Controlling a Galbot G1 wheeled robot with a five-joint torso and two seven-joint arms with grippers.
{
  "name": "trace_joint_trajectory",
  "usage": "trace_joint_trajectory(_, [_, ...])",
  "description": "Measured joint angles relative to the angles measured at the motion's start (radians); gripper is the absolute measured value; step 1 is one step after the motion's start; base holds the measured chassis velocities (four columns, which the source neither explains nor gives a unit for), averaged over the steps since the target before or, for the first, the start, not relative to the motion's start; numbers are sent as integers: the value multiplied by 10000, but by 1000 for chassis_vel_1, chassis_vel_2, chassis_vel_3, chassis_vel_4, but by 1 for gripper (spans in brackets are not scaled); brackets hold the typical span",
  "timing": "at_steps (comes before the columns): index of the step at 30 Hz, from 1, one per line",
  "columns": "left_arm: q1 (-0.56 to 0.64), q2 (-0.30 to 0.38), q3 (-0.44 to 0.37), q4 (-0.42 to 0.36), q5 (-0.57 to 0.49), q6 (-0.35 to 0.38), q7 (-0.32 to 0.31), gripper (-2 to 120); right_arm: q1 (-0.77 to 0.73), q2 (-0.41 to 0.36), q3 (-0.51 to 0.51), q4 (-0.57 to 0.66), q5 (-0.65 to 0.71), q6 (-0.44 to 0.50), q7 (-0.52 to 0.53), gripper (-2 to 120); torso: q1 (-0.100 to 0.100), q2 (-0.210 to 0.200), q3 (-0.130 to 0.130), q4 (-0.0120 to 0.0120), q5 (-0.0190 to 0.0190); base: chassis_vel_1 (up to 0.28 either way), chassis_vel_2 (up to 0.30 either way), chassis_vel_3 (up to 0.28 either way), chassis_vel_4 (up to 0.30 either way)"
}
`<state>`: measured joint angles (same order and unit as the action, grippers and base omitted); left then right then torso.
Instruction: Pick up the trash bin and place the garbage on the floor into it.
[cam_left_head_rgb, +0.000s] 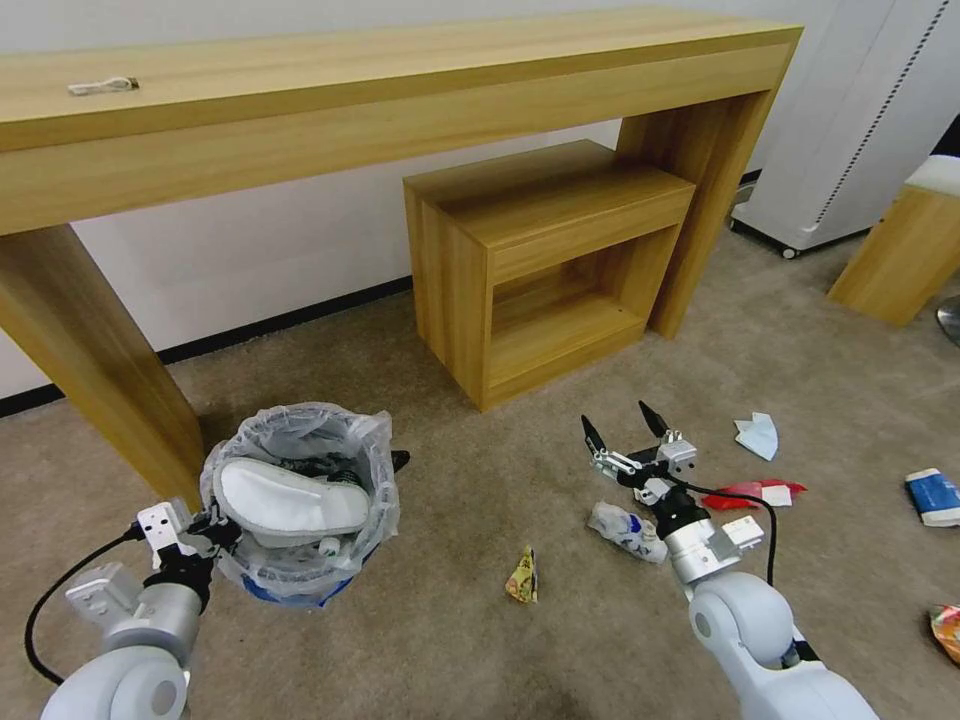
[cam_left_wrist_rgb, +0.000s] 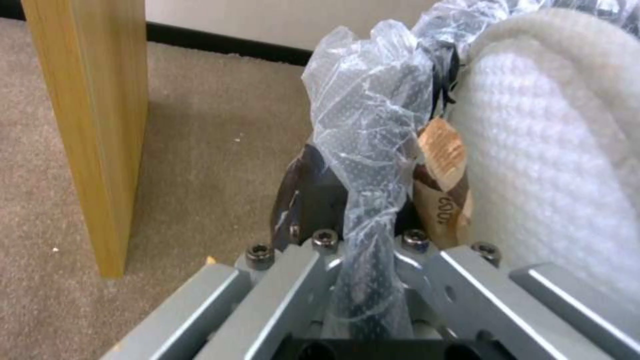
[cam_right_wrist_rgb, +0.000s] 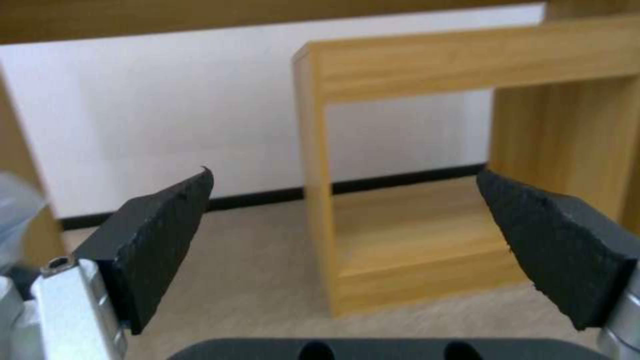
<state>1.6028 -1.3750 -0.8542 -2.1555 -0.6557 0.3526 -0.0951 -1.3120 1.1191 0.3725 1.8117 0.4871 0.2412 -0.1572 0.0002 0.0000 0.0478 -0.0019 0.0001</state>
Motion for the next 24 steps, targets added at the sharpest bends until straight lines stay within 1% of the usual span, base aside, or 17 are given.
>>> trace_joint_trajectory(3, [3, -8, -2, -6, 0, -3, 1, 1, -16, -40, -44, -12, 79, -21, -71, 100, 0, 0, 0, 0, 0, 0, 0, 0, 0])
trace_joint_trajectory(4, [28, -38, 3, -22, 19, -5, 2, 1, -175, -332, -300, -13, 486, -200, -268, 100, 0, 0, 0, 1, -3, 0, 0, 0, 0])
trace_joint_trajectory(6, [32, -53, 24, -27, 42, -5, 3, 1, -228, -430, -387, -10, 603, -260, -302, 100, 0, 0, 0, -1, 2, 0, 0, 0, 0])
trace_joint_trajectory(7, [30, -99, 69, -29, 97, -12, 8, 1, -326, -641, -583, -4, 725, -410, -369, 100, 0, 0, -1, 3, -3, 0, 0, 0, 0])
trace_joint_trajectory(8, [30, -129, 117, -26, 178, -21, 18, 1, -424, -781, -714, -1, 815, -597, -393, 100, 0, 0, 1, 0, -2, 0, 0, 0, 0])
trace_joint_trajectory(9, [30, -129, 117, -26, 178, -21, 18, 1, -424, -781, -714, -1, 815, -597, -393, 100, 0, 0, 1, 0, -2, 0, 0, 0, 0])
trace_joint_trajectory(11, [30, -173, 208, 26, 300, -50, 38, 1, -588, -960, -906, 102, 955, -891, -421, 100, 0, 0, 0, -1, -2, 0, 0, 0, 0])
trace_joint_trajectory(12, [30, -173, 208, 26, 300, -50, 38, 1, -588, -960, -906, 102, 955, -891, -421, 100, 0, 0, 0, -1, -2, 0, 0, 0, 0])
trace_joint_trajectory(15, [23, -223, 311, 90, 444, -70, 61, 1, -777, -1085, -1081, 242, 961, -1371, -586, 100, 0, 0, 0, 0, -1, 0, 0, 0, 0])
trace_joint_trajectory(16, [23, -223, 311, 90, 444, -70, 61, 1, -777, -1085, -1081, 242, 961, -1371, -586, 100, 0, 0, 0, 0, -1, 0, 0, 0, 0])
trace_joint_trajectory(19, [15, -255, 392, 118, 532, -83, 76, 1, -895, -1120, -1092, 368, 981, -1917, -695, 100, 0, 0, 0, 0, -2, 0, 0, 0, 0])
trace_joint_trajectory(24, [4, -270, 429, 162, 594, -92, 77, 1, -999, -1181, -1096, 479, 987, -2310, -754, 100, 0, 0, 0, 0, -1, 0, 0, 0, 0])
